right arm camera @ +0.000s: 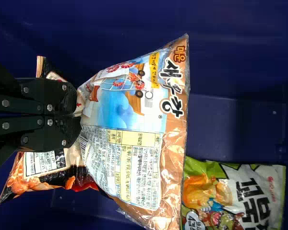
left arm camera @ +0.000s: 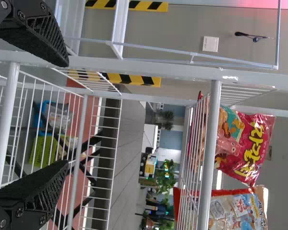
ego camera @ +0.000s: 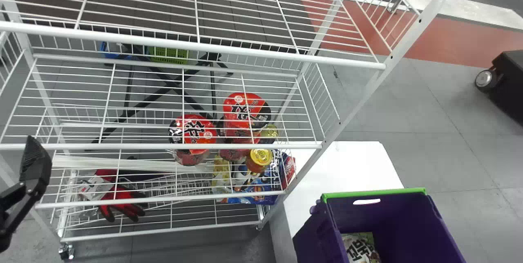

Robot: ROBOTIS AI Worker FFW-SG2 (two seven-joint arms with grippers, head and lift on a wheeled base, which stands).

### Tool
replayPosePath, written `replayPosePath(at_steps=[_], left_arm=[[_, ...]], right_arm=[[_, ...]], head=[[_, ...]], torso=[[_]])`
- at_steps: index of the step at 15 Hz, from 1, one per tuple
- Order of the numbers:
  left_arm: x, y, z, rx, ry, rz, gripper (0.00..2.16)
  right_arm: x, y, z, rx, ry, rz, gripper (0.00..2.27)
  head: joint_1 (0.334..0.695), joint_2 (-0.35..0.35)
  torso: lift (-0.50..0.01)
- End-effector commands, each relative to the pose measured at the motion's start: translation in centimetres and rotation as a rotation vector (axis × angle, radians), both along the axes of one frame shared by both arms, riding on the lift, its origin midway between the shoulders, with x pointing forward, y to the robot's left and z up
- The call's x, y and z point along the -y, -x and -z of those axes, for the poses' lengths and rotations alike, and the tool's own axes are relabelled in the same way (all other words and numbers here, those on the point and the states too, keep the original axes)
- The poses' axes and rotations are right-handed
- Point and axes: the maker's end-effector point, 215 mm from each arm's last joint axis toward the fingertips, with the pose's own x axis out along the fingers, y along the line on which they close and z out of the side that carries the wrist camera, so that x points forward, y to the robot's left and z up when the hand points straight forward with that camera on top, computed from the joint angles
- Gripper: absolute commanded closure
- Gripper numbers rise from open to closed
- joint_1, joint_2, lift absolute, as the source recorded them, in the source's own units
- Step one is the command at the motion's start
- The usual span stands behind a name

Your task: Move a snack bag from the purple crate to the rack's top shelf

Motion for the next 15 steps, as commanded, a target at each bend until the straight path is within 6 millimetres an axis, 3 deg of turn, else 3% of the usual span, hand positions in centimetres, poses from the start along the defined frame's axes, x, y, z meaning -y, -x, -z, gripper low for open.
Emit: replayPosePath(at_steps=[1,9,11,15], left_arm=[[-0.1,0.0,-0.2,0.005,-0.001,-0.002,0.09],[0.5,0.3,-0.4,0.005,-0.005,0.0,0.09],[0.2,0.6,-1.5,0.047,-0.005,-0.007,0.09],[0.2,0.7,-1.7,0.048,-0.005,-0.007,0.09]], right_arm=[[0.0,-0.3,-0.1,0.002,0.0,0.007,1.67],[0.2,-1.3,-1.2,0.008,0.004,0.032,1.67],[0.1,-1.5,-1.5,0.012,0.0,0.033,1.67],[0.2,-1.5,-1.5,0.009,0.004,0.029,1.67]], head=[[0.695,-0.35],[0.695,-0.35],[0.695,-0.35],[0.695,-0.35]], torso=[[-0.263],[-0.231],[-0.223],[-0.207]])
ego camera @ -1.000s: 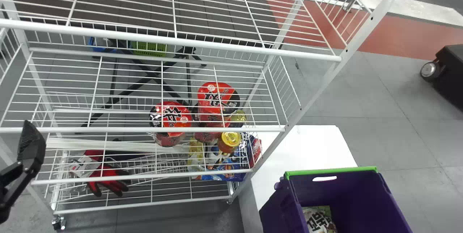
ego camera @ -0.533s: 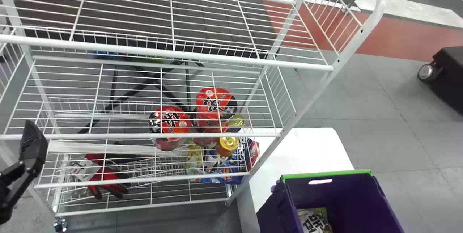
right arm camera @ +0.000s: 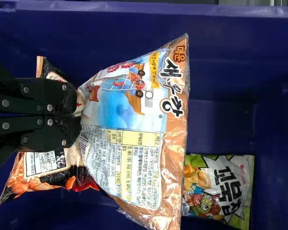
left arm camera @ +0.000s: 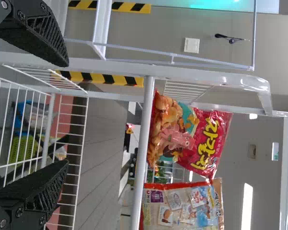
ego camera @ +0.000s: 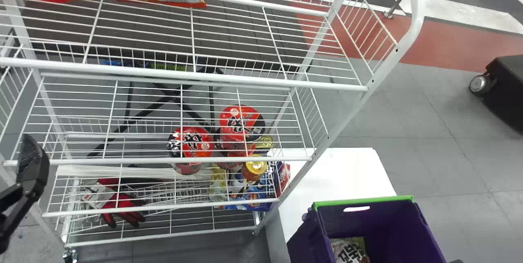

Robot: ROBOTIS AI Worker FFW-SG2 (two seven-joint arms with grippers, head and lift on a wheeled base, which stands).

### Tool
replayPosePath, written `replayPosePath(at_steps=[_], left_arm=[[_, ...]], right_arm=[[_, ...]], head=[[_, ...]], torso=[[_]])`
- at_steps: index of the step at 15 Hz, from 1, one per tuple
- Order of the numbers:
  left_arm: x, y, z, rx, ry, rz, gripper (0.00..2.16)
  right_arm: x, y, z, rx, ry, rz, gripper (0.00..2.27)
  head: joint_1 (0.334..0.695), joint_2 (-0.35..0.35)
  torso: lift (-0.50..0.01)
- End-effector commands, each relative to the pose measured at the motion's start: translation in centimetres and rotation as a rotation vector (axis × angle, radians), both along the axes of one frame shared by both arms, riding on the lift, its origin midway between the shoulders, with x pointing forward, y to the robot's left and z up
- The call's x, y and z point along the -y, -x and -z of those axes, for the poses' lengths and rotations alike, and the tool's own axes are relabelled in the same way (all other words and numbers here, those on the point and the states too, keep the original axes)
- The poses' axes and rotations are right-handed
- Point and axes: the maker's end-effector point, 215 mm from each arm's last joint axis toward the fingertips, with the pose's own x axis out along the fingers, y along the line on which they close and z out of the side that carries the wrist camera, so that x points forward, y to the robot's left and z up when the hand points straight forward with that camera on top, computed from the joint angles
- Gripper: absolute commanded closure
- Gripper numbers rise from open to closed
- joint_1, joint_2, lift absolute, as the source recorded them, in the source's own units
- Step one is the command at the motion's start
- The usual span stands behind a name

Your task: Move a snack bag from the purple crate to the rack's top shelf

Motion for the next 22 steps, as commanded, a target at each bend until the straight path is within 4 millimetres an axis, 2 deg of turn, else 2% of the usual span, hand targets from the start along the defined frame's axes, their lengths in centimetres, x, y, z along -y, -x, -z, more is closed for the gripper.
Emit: replayPosePath(at_steps=[1,12,22], left_arm=[[0.0,0.1,0.0,0.0,0.0,0.0,0.09],[-0.5,0.8,-0.4,-0.003,-0.005,-0.008,0.09],[-0.6,0.7,-0.8,0.006,-0.003,-0.011,0.09]], right_arm=[[0.1,-0.1,-0.1,0.0,0.003,-0.005,1.67],[0.0,-1.0,-0.6,0.009,0.001,-0.024,1.67],[-0.6,-1.4,-0.5,0.007,-0.003,-0.027,1.67]], head=[[0.695,-0.35],[0.695,-0.35],[0.695,-0.35]], torso=[[-0.203],[-0.159],[-0.12]])
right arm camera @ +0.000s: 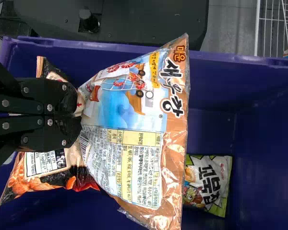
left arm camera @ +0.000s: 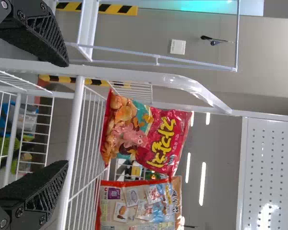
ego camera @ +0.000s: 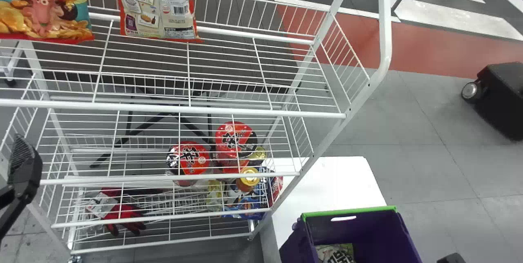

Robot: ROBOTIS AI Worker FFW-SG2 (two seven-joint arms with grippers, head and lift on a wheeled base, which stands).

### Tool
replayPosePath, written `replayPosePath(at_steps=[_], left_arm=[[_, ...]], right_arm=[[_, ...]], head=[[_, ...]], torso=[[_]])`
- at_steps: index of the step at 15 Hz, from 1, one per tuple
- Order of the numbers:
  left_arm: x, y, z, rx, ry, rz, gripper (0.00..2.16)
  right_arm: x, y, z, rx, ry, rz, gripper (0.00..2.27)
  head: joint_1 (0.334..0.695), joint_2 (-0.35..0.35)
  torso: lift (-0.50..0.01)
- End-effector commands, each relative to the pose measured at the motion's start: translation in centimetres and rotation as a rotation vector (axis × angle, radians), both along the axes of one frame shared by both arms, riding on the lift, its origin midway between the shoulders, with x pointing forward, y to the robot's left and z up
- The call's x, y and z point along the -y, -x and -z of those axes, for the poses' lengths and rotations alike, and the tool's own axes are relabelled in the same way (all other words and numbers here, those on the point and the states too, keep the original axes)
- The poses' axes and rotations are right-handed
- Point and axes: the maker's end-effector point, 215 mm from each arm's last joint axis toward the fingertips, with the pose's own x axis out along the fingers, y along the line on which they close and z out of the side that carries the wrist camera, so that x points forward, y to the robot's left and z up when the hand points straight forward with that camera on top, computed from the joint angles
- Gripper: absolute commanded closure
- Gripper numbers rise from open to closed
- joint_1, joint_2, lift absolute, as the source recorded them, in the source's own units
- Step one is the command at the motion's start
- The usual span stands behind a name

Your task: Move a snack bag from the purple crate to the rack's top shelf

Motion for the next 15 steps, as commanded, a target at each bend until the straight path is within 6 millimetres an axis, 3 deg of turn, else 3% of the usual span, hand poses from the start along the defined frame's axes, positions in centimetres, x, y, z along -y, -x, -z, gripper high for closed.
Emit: replayPosePath(at_steps=[1,15], left_arm=[[0.0,0.0,0.0,0.0,-0.001,0.0,0.09],[-0.1,-0.1,0.1,-0.009,-0.002,-0.002,0.09]], right_arm=[[-0.3,-0.2,0.0,-0.002,-0.004,0.003,1.67],[-1.0,-1.9,-0.5,0.014,-0.031,0.018,1.67]], head=[[0.695,-0.35],[0.695,-0.35]], torso=[[-0.115],[-0.06]])
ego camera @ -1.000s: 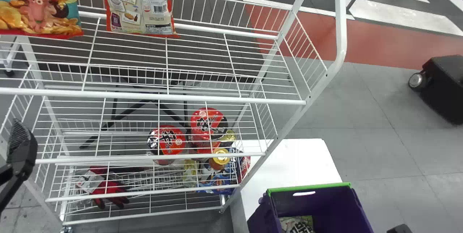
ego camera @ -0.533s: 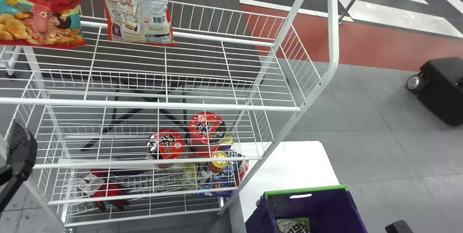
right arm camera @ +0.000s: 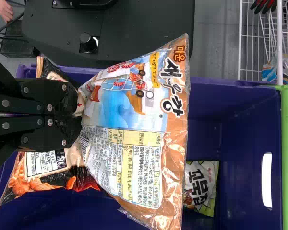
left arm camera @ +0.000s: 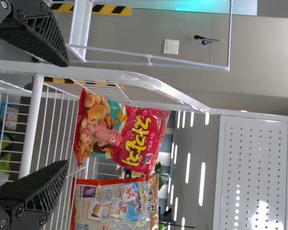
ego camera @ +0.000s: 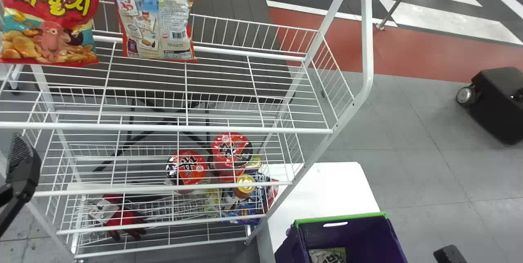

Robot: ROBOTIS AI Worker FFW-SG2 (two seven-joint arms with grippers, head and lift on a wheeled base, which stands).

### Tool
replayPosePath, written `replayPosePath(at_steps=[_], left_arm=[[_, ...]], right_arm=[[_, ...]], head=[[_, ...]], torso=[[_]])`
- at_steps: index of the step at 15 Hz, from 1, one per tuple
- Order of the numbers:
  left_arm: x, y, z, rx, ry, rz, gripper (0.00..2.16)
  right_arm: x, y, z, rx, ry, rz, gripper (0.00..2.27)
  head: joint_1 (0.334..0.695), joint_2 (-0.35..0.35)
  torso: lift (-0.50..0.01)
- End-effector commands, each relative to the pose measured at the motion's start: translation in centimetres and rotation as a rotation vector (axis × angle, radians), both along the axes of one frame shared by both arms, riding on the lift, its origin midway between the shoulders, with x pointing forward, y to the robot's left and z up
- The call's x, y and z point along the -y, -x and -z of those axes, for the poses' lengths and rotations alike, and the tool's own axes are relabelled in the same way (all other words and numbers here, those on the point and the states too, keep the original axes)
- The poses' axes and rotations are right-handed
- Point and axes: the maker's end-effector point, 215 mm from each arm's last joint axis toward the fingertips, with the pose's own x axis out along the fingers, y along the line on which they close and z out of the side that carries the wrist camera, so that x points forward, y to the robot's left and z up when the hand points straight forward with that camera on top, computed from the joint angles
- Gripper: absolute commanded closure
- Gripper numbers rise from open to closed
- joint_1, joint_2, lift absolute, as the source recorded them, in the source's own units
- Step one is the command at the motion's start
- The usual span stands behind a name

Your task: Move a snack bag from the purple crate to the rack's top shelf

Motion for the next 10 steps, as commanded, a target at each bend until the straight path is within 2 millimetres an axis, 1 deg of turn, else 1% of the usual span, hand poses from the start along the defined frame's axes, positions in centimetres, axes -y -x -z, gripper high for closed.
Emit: replayPosePath(at_steps=[1,6,10], left_arm=[[0.0,0.0,0.0,-0.002,0.001,-0.001,0.09],[0.0,0.0,0.0,-0.002,0.001,-0.001,0.09],[0.0,0.3,-0.1,0.0,-0.001,0.0,0.09]], right_arm=[[0.0,-0.1,0.0,0.002,0.0,-0.001,1.67],[-0.1,-0.5,-0.1,0.01,-0.002,-0.005,1.67],[-0.2,-1.3,-0.5,0.029,-0.006,-0.011,1.67]], head=[[0.695,-0.35],[0.695,-0.35],[0.695,-0.35]], torso=[[-0.055],[-0.035],[-0.019]])
